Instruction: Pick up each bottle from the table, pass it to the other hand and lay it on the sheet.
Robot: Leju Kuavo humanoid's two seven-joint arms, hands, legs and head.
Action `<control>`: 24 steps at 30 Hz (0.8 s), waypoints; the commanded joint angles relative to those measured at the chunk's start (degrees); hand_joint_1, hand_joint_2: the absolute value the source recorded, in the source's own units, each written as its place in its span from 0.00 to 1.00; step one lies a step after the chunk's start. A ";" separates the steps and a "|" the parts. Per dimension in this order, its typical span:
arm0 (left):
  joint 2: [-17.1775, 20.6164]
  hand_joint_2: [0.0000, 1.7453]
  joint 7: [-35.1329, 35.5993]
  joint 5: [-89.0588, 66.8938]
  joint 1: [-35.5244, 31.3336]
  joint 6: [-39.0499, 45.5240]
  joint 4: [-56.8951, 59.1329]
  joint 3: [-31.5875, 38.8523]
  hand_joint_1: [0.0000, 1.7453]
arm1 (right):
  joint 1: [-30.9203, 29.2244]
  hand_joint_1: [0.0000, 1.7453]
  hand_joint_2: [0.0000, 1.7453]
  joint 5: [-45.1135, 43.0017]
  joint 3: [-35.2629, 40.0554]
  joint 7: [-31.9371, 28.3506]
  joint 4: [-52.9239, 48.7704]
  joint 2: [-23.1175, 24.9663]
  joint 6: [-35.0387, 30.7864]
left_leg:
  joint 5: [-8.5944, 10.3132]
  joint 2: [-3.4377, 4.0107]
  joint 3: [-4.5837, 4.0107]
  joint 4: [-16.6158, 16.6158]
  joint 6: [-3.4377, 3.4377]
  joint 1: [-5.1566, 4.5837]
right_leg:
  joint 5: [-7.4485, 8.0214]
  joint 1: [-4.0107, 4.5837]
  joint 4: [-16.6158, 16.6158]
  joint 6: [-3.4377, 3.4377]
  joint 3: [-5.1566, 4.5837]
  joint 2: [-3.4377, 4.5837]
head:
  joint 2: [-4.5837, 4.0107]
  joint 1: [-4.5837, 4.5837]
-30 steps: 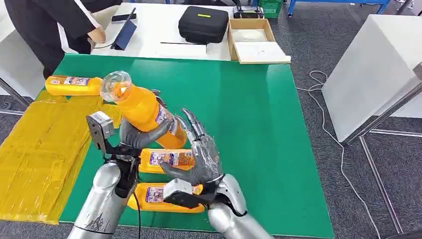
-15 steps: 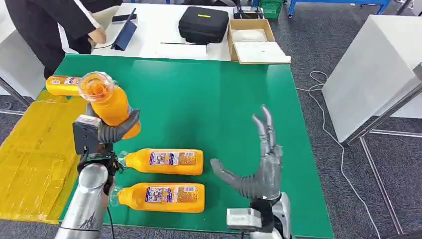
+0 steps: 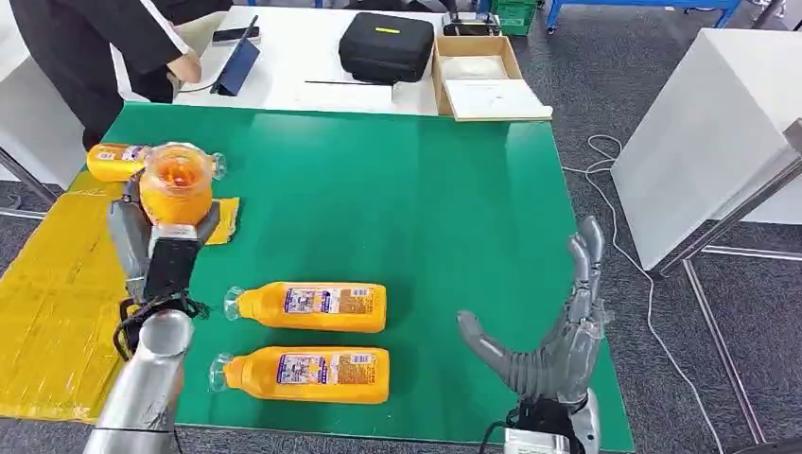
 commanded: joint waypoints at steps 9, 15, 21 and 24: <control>8.63 1.00 21.41 -46.41 -8.82 4.32 23.75 -1.65 1.00 | 3.86 0.00 1.00 0.02 -1.94 -1.23 -0.36 -2.93 -2.52 | -0.12 -0.01 0.46 -0.06 -0.31 0.01 | -0.15 0.00 0.03 -0.11 0.44 -0.04 | 0.00 0.00; 9.39 1.00 22.59 -46.41 -10.54 4.32 27.41 -2.84 1.00 | 3.99 0.00 1.00 0.10 -2.10 -1.27 -0.27 -3.11 -2.52 | 0.00 -0.12 0.12 -0.03 -0.12 0.03 | -0.05 0.02 0.00 -0.03 0.13 -0.14 | 0.00 0.02; 14.83 1.00 29.39 -46.41 -15.95 4.32 42.32 -7.22 1.00 | 6.88 0.00 1.00 1.14 -2.77 -1.31 -1.13 -3.09 -2.52 | -0.03 -0.13 0.23 -0.02 -0.20 0.06 | -0.08 0.06 0.01 -0.05 0.25 -0.16 | 0.00 0.02; 16.77 1.00 28.75 -46.22 -16.00 4.32 46.22 -2.21 1.00 | 6.09 0.00 1.00 1.49 -1.90 -0.27 -1.03 -3.38 -2.52 | -0.06 0.06 0.24 -0.05 -0.19 0.04 | -0.06 0.03 0.01 -0.06 0.20 0.04 | 0.00 0.02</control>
